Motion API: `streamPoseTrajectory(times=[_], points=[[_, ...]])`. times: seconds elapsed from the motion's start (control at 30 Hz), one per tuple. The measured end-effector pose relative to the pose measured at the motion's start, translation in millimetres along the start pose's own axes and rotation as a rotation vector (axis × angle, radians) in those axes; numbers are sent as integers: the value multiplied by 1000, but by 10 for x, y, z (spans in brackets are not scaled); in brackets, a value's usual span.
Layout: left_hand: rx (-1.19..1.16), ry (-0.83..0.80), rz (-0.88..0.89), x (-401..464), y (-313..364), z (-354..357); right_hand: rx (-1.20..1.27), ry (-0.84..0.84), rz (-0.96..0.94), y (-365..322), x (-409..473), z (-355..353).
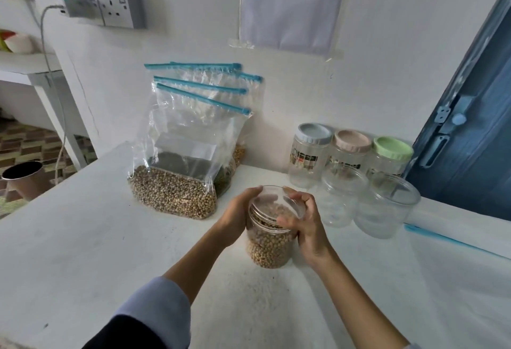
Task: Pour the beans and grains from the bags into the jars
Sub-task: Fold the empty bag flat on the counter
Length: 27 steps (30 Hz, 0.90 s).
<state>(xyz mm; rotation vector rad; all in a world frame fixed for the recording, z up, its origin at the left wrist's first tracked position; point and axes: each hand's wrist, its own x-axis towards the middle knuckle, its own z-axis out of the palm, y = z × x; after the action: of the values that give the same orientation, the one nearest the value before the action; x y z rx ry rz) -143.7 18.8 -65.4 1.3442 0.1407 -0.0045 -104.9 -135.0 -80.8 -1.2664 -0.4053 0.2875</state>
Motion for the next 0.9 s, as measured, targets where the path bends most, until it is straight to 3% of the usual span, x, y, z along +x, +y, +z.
streamPoseTrajectory(times=[0.37, 0.63, 0.9], points=[[-28, -163, 74, 40, -127, -152, -75, -167, 93, -150, 47, -113], [-83, -202, 58, -3, -113, -141, -299, -293, 137, -308, 143, -170], [107, -360, 71, -63, -120, -246, -374, -288, 108, -348, 151, -217]])
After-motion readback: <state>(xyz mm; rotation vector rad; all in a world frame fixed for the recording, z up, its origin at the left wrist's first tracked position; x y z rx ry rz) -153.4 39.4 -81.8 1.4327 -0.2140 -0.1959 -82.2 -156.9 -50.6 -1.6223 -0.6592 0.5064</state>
